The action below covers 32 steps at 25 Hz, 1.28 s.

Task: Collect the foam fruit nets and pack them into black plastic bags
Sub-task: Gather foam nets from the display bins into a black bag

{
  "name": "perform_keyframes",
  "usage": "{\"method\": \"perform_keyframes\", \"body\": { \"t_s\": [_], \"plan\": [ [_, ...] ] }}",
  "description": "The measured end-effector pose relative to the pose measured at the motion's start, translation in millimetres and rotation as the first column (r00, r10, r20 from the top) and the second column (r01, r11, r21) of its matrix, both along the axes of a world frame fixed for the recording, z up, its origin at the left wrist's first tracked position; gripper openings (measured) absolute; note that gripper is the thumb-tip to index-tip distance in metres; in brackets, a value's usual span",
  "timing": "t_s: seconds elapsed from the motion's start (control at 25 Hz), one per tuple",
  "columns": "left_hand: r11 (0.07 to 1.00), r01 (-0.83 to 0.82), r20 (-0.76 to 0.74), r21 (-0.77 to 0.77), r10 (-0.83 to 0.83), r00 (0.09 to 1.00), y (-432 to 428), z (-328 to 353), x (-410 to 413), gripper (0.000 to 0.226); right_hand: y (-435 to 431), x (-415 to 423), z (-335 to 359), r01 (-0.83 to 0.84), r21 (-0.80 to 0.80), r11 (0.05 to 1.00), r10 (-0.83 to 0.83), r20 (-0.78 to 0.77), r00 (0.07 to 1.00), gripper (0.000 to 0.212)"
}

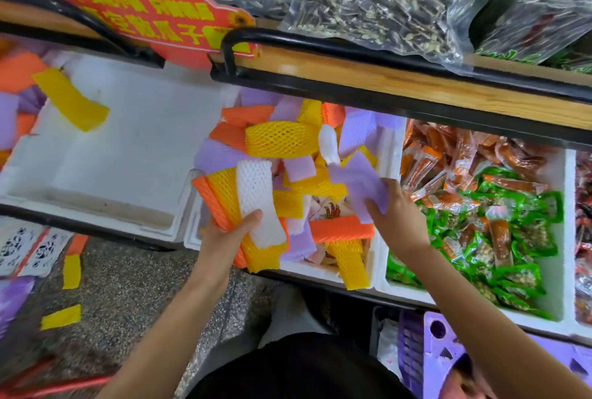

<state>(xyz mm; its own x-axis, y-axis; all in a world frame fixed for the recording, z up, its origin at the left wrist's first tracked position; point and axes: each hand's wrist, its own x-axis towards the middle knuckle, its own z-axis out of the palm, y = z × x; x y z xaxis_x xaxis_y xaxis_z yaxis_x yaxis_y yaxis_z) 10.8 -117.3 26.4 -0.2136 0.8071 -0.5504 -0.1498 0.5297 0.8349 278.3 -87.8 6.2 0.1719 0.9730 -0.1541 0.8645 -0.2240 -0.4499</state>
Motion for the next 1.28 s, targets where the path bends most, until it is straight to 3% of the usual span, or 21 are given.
{"method": "perform_keyframes", "body": {
  "t_s": [0.12,0.32,0.6,0.72,0.92,1.12,1.28],
  "plan": [
    [0.994,-0.096,-0.002,0.044,0.096,0.995,-23,9,-18,0.030,-15,-32,23,0.009,0.120,0.993,0.003,-0.099,0.995,0.047],
    [0.960,-0.276,0.049,0.039,0.274,0.960,-95,14,-74,0.039,-64,-139,37,-0.262,0.245,0.933,0.312,-0.192,0.931,0.052],
    [0.827,-0.561,-0.011,0.047,0.562,0.827,-244,-7,-181,0.035,-153,-310,26,-0.702,0.145,0.697,0.712,-0.259,0.653,0.046],
    [0.727,-0.685,-0.048,0.055,0.687,0.725,-312,-15,-221,0.034,-191,-374,22,-0.824,0.076,0.561,0.809,-0.260,0.527,0.044],
    [0.506,-0.861,-0.071,0.044,0.861,0.503,-409,-31,-276,0.061,-243,-469,21,-0.945,-0.005,0.328,0.923,-0.210,0.322,0.045],
    [0.270,-0.960,-0.113,0.069,0.959,0.261,-472,-40,-319,0.052,-291,-566,15,-0.997,-0.020,0.070,0.977,-0.200,0.073,0.043],
    [0.075,-0.995,-0.163,0.058,0.984,0.065,-520,-47,-351,0.062,-335,-643,11,-0.989,-0.004,-0.147,0.957,-0.254,-0.142,0.043]
  ]
}}
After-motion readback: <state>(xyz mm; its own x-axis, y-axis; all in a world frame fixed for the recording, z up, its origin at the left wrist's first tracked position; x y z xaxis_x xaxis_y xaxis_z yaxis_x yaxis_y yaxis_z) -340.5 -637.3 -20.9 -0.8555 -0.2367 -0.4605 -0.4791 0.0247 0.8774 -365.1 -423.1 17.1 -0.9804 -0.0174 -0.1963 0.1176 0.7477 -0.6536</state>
